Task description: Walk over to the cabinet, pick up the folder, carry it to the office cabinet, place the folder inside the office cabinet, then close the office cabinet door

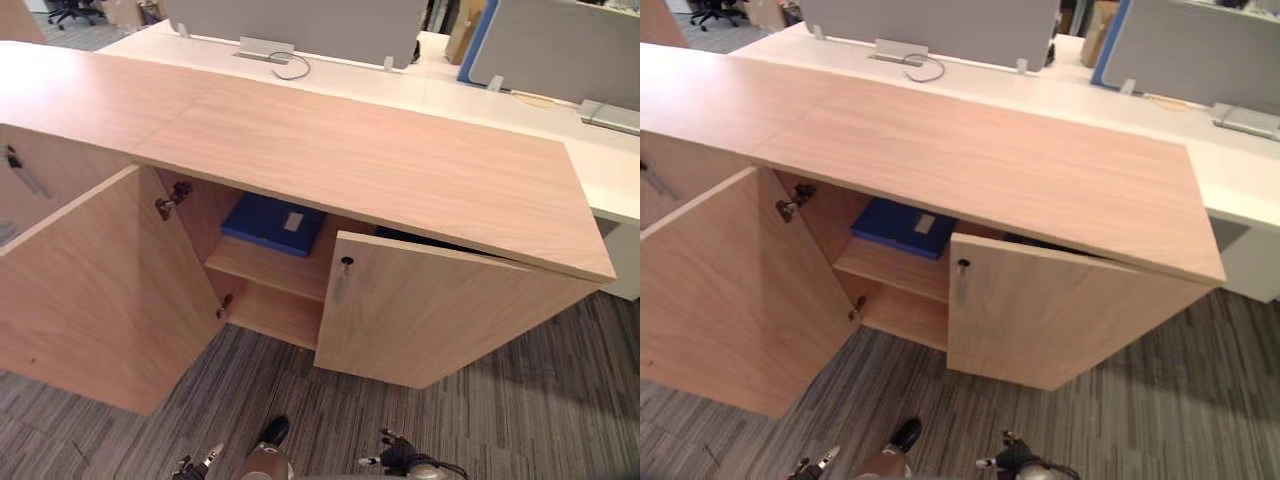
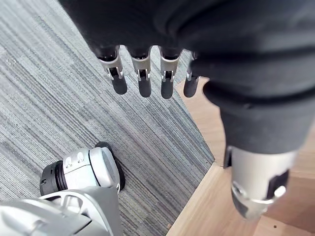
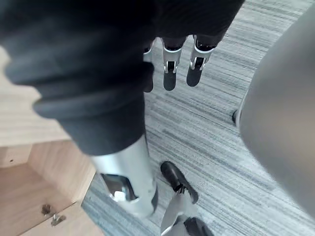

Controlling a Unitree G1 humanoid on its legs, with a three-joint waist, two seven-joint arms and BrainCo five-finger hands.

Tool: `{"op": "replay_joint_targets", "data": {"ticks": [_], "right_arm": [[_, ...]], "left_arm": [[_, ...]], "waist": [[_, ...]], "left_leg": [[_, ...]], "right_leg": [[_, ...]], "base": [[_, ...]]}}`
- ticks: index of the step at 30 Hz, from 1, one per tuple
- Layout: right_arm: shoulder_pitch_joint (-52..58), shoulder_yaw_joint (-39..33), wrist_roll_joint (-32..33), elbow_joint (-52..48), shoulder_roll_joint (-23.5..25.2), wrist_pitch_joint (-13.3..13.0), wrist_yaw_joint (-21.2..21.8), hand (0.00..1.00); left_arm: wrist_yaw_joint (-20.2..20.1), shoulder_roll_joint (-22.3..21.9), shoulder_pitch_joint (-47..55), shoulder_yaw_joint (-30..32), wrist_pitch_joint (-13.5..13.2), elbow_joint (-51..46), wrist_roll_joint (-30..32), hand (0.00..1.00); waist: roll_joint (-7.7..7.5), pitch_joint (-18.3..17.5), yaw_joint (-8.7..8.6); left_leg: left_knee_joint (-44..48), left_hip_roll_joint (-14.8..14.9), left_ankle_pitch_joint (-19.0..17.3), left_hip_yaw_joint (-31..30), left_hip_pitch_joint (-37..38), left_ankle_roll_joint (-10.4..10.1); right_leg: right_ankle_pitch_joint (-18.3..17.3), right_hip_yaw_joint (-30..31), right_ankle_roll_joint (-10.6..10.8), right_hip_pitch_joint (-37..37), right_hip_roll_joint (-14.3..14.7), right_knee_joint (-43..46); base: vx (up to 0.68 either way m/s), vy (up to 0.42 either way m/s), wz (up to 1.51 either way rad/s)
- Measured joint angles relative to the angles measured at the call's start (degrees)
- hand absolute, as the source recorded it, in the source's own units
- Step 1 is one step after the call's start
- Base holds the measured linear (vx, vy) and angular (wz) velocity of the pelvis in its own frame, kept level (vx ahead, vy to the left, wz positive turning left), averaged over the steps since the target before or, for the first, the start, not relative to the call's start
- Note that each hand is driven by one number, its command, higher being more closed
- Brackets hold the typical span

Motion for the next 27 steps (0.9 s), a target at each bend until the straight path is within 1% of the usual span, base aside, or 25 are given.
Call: {"op": "replay_joint_targets", "data": {"ticks": [1, 2, 3, 4, 5, 6, 7, 8, 9, 10, 11, 12, 13, 14, 15, 16, 17, 18, 19, 21, 23, 25, 26, 27], "right_arm": [[-0.04, -0.11, 0.11, -0.05, 0.32, -0.16, -0.05, 0.00], [-0.33, -0.09, 0.22, -0.08, 1.15, -0.55, -0.07, 0.00], [-1.04, -0.17, 0.22, 0.07, 0.96, -0.50, -0.19, 0.00], [-1.02, -0.16, 0.22, 0.07, 0.90, -0.49, -0.22, 0.00], [-1.01, -0.16, 0.22, -0.01, 0.81, -0.48, -0.29, 0.00], [-0.92, -0.87, 0.25, -0.11, 0.69, -0.50, -0.32, 0.00], [-1.05, -2.33, 0.69, -0.90, 0.44, -0.52, -0.37, 0.00], [-1.15, -3.86, 1.20, -1.30, 0.49, -0.53, -0.38, 0.00], [-0.95, -6.89, 2.34, -1.13, 0.94, -0.50, -0.33, 0.00], [-0.93, -8.48, 2.62, -0.98, 0.96, -0.49, -0.35, 0.00], [-0.93, -11.23, 3.19, -0.52, 0.87, -0.56, -0.33, 0.00], [-0.89, -12.70, 4.20, -0.33, 0.63, -0.56, -0.31, 0.00], [-0.87, -12.95, 4.25, -0.27, 0.42, -0.56, -0.29, 0.00], [-0.79, -14.33, 4.35, -0.48, 0.13, -0.66, -0.29, 0.00], [-0.75, -14.66, 4.36, -0.45, 0.04, -0.65, -0.29, 0.00], [0.15, -14.76, 4.43, -0.66, -0.02, -0.72, -0.27, 0.00], [0.39, -15.06, 4.37, -0.91, -0.09, -0.84, -0.21, 0.00], [0.85, -16.51, 4.27, -1.27, -0.08, -0.91, -0.06, 0.00], [1.26, -17.01, 4.25, -1.68, -0.12, -0.96, 0.03, 0.00], [2.39, -18.61, 4.15, -2.71, -0.40, -1.15, 0.18, 0.00], [4.06, -18.82, 4.13, -3.63, -0.99, -1.08, 0.21, 0.00], [5.81, -18.76, 3.87, -4.69, -1.05, -1.04, 0.27, 0.00], [6.22, -18.76, 3.38, -4.94, -1.05, -0.84, 0.28, 0.00], [6.76, -18.76, 2.48, -5.37, -0.96, -0.52, 0.44, 0.00]], "left_arm": [[0.00, 0.01, -0.13, -0.03, -0.01, 0.03, -0.38, 0.00], [0.09, 0.25, -0.93, 0.10, 0.06, 0.07, -0.95, 0.00], [0.20, 0.23, -1.49, 0.06, 0.08, -0.03, -1.06, 0.00], [0.23, 0.17, -1.46, -0.01, 0.07, -0.16, -1.05, 0.00], [0.21, 0.09, -1.06, -0.29, 0.07, -0.46, -0.83, 0.00], [0.18, 0.07, -0.43, -1.34, 0.04, -0.44, -0.78, 0.00], [-0.01, -0.05, -0.34, -1.83, 0.14, 0.35, -0.29, 0.00], [-0.25, 0.28, -0.66, -2.16, 0.27, 0.66, -0.26, 0.00], [-0.89, 0.87, -1.01, -2.46, 0.35, 0.58, -0.47, 0.00], [-1.00, 0.92, -1.13, -2.57, 0.35, 0.59, -0.56, 0.00], [-1.07, 0.92, -1.05, -2.63, 0.39, 0.76, -0.63, 0.00], [-1.69, 0.91, -0.77, -2.76, 0.46, 0.76, -1.11, 0.00], [-2.08, 0.91, -0.72, -2.89, 0.50, 0.76, -1.36, 0.00], [-2.47, 0.93, -0.72, -3.75, 0.61, 1.33, -2.28, 0.00], [-2.80, 0.99, -0.46, -3.99, 0.68, 1.31, -2.75, 0.00], [-3.57, 1.18, -0.45, -4.69, 0.78, 1.14, -4.80, 0.00], [-3.80, 1.13, -0.43, -4.95, 0.92, 0.62, -5.23, 0.00], [-4.28, 0.83, -0.07, -5.00, 1.03, -1.55, -5.96, 0.00], [-4.49, 0.44, 0.11, -4.95, 1.06, -2.89, -6.30, 0.00], [-5.33, -0.81, 0.43, -4.35, 1.11, -8.33, -8.21, 0.00], [-5.85, -1.19, 1.09, -3.44, 1.15, -12.74, -9.71, 0.00], [-6.05, -1.29, 2.66, -2.10, 1.10, -17.99, -11.94, 0.00], [-6.09, -1.28, 2.97, -0.86, 1.03, -20.52, -13.50, 0.00], [-6.09, -1.34, 2.75, 0.21, 0.99, -22.46, -14.85, 0.00]], "waist": [[-0.36, 0.28, -0.16], [-0.76, 1.31, -0.56], [-0.73, 2.03, -0.39], [-0.68, 2.01, -0.40], [-0.37, 2.11, -0.40], [0.82, 1.90, -0.49], [2.75, 2.00, -0.76], [2.74, 2.45, -0.95], [1.85, 3.05, -0.83], [1.76, 3.03, -0.77], [1.70, 2.97, -0.74], [1.50, 2.65, -0.67], [1.59, 2.67, -0.67], [2.37, 2.22, -1.15], [2.38, 1.56, -1.05], [2.28, 0.79, -1.09], [2.28, 0.67, -1.13], [2.16, 0.17, -1.16], [2.16, -0.15, -1.23], [1.98, -0.37, -1.96], [2.02, -0.98, -2.24], [2.37, -2.45, -2.26], [2.14, -2.88, -2.51], [2.28, -3.15, -2.85]], "left_leg": [[-0.07, 0.44, -0.47, 2.64, -0.45, 2.08], [7.23, 2.59, -3.66, 14.64, -4.53, 5.51], [21.81, 5.77, -9.72, 25.62, -9.62, 6.50], [27.76, 7.21, -12.16, 29.81, -10.83, 6.66], [33.66, 9.29, -15.14, 34.05, -10.57, 6.64], [37.37, 11.77, -18.39, 37.34, -9.26, 6.86], [35.74, 12.93, -21.91, 40.20, -8.28, 6.82], [34.30, 11.91, -22.64, 41.05, -8.13, 7.71], [29.85, 8.28, -21.63, 39.69, -7.58, 9.19], [27.82, 6.39, -20.48, 38.65, -7.20, 9.67], [22.61, 3.07, -17.77, 37.24, -5.12, 10.10], [17.50, 0.15, -15.73, 36.15, -2.57, 10.23], [15.37, -0.92, -14.84, 35.72, -1.53, 10.70], [12.01, -2.52, -12.89, 34.12, -0.07, 11.44], [9.84, -3.08, -11.80, 33.96, 0.73, 11.44], [4.40, -4.45, -9.51, 32.66, 2.75, 11.87], [2.55, -4.71, -8.71, 32.60, 3.46, 11.87], [-0.27, -4.91, -7.94, 32.77, 4.37, 11.91], [-1.16, -4.91, -7.93, 32.92, 4.49, 11.91], [-3.20, -3.77, -7.70, 36.01, 6.44, 11.79], [-5.31, -3.48, -5.76, 37.02, 8.87, 11.48], [-8.70, -3.51, -4.20, 37.48, 11.02, 10.89], [-10.73, -3.51, -3.51, 37.65, 12.49, 10.89], [-11.50, -3.50, -3.10, 37.60, 13.25, 11.08]], "right_leg": [[0.16, -1.53, -0.26, 0.15, -0.13, -0.28], [0.46, -4.40, -0.74, 0.10, -0.48, -0.88], [0.46, -6.40, -0.74, 0.50, -1.17, -0.52], [0.47, -7.13, -0.71, 0.80, -1.44, -0.49], [0.47, -8.15, -0.68, 1.47, -1.63, -0.47], [0.34, -9.72, -0.44, 1.66, -1.46, -0.09], [-0.13, -11.42, 0.29, 1.54, -0.85, 1.92], [-0.55, -12.46, 0.79, 0.79, -1.14, 3.50], [-1.25, -13.36, 0.88, -0.77, -3.40, 5.10], [-1.42, -13.27, 0.57, -0.66, -3.79, 4.69], [-1.24, -13.16, 0.22, -0.16, -4.00, 2.77], [-0.51, -13.14, -0.87, -0.17, -4.21, 1.02], [-0.13, -13.21, -1.34, -0.38, -4.15, 0.40], [0.39, -13.33, -1.73, -0.58, -4.50, 0.43], [0.70, -13.45, -1.87, -0.63, -4.87, 0.03], [2.37, -14.49, -1.61, -0.53, -5.47, -1.74], [3.06, -14.77, -1.24, -0.40, -5.53, -2.15], [4.64, -15.47, -0.01, 0.01, -5.56, -3.03], [5.14, -16.20, 0.21, 0.00, -5.61, -3.23], [5.92, -17.45, 0.12, 1.38, -5.59, -3.26], [5.91, -17.38, 0.12, 2.86, -5.53, -3.03], [5.93, -17.31, 0.08, 2.88, -5.52, -2.55], [5.93, -17.32, 0.08, 3.00, -5.49, -2.15], [5.92, -17.34, 0.08, 2.96, -5.48, -1.73]], "base": [[-0.11, -0.022, 0.90], [-0.11, 0.039, 0.88], [-0.09, 0.034, 0.86], [0.02, 0.063, 0.63], [0.09, 0.112, 0.52], [0.17, 0.203, 0.79], [0.19, 0.255, 0.92], [0.15, 0.220, 1.33], [0.05, 0.188, 1.25], [0.00, 0.124, 1.51], [-0.02, 0.105, 1.26], [-0.03, 0.058, 1.08], [-0.05, 0.044, 0.86], [-0.04, 0.034, 0.56], [-0.02, 0.036, 0.60], [0.02, 0.017, 0.36], [0.03, -0.022, 0.40], [0.02, -0.047, 0.27], [0.02, -0.061, 0.30], [0.01, -0.060, 0.25], [0.02, -0.031, -0.03], [0.05, 0.011, -0.21], [0.07, 0.023, -0.11], [0.06, 0.018, -0.08]]}}
